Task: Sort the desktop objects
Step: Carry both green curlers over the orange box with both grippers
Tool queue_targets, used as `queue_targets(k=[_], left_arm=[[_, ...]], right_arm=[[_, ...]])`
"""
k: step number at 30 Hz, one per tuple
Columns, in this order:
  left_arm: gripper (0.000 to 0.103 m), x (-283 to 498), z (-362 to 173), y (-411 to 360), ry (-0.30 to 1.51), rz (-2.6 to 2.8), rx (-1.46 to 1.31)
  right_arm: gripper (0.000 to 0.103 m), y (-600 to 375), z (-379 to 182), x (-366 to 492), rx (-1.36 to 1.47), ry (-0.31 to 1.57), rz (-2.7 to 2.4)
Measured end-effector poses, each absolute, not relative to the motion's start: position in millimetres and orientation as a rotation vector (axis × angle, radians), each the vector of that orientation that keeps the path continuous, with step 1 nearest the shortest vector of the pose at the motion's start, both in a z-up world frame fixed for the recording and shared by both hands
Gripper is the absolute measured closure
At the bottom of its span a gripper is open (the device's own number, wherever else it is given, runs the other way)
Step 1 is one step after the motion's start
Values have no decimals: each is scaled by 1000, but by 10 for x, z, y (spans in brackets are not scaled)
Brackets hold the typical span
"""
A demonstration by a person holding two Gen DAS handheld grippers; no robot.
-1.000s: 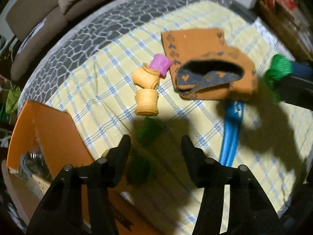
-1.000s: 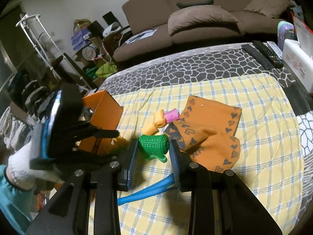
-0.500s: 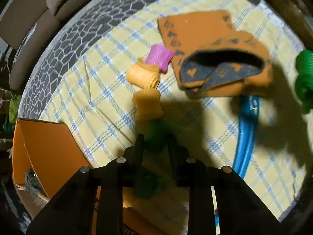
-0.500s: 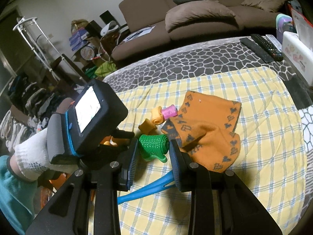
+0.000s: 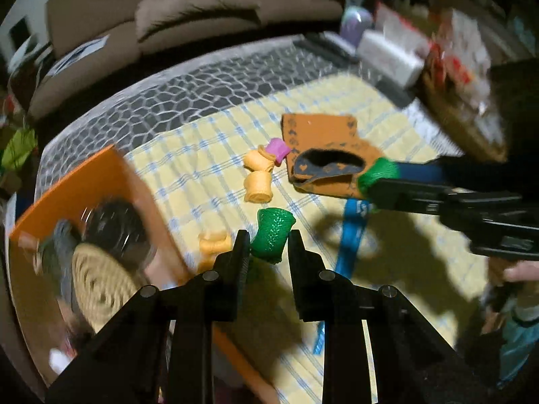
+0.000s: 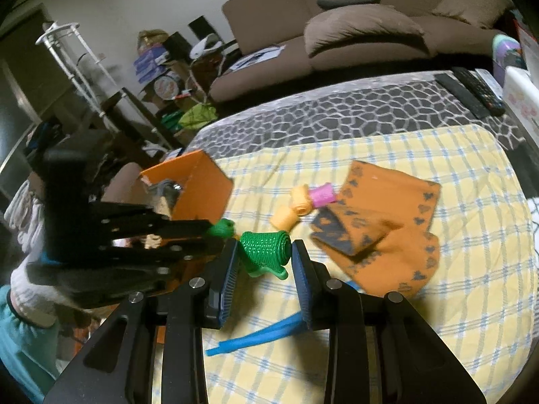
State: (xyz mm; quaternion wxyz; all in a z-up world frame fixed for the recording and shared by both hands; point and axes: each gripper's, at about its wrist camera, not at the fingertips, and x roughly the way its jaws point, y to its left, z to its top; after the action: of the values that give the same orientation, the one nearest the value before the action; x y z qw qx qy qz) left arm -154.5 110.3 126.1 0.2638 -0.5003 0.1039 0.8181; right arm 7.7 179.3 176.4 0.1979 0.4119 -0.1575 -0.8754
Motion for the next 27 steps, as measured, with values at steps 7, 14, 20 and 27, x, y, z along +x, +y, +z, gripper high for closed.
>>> queue_targets(k=[7,14,20,27], left_arm=[[82,-1143,1424,262,73,2340,-1331],[82,-916,1192,-376,-179,2401,-1387],[82,-845,998,-629,-248,2428,-1425],[80,-799,893,-790,-315,2429,-1429]], right_arm=[[71,1226,1864,115,1113,-358,-2359],[71,559,1871,160,1088,-237,-2263],[71,82,1739,145,1115,-158,-2197],[69,-237,1587,139,1164,-76,-2152]])
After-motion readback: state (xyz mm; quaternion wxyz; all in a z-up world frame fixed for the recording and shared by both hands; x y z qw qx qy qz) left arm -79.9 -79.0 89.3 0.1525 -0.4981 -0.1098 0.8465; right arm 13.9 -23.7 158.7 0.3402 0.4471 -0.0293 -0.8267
